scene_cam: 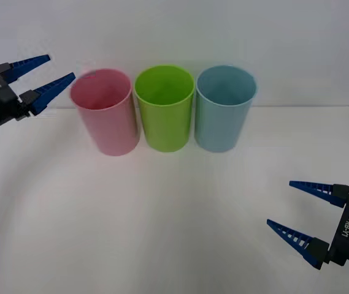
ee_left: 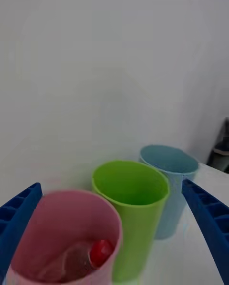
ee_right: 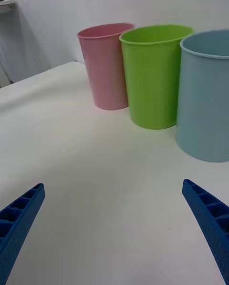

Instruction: Grasp the object on the table and drop it into the matching bin: aluminum can to the light blue bin, PET bottle to the pink bin.

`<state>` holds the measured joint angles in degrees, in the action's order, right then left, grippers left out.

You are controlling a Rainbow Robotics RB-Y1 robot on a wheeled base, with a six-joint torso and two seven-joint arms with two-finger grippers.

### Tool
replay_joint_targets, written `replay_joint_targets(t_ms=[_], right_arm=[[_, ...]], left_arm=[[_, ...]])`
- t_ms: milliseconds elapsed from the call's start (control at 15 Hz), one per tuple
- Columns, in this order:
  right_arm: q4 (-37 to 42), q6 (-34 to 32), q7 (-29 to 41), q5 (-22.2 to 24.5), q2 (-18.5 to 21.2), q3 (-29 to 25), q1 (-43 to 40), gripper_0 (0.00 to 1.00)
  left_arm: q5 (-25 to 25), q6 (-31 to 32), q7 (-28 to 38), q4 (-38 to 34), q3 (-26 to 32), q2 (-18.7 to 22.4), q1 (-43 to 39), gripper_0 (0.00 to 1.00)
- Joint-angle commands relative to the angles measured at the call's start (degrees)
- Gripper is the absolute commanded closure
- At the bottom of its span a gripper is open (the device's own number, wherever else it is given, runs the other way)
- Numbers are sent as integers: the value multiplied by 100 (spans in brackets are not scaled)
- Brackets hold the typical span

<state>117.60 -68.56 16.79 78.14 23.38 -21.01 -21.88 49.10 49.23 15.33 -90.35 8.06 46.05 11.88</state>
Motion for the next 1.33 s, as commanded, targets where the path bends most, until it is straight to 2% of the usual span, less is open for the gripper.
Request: replay_joint_targets(t_ms=[67, 267, 533, 1000, 1333], right_arm=[[0, 0, 0, 0, 0, 0, 0, 0], [0, 0, 0, 0, 0, 0, 0, 0], [0, 0, 0, 0, 0, 0, 0, 0], [0, 0, 0, 0, 0, 0, 0, 0], [0, 0, 0, 0, 0, 0, 0, 0]], left_arm=[[-190, 649, -91, -141, 415, 0, -599, 0], [-462, 1009, -513, -255, 617, -8, -1249, 0], [-629, 1168, -838, -431, 661, -211, -1944, 0], [-93, 2029, -961, -492, 1162, -861, -2462, 0], [39, 2205, -1093, -782, 1259, -975, -2937, 0]])
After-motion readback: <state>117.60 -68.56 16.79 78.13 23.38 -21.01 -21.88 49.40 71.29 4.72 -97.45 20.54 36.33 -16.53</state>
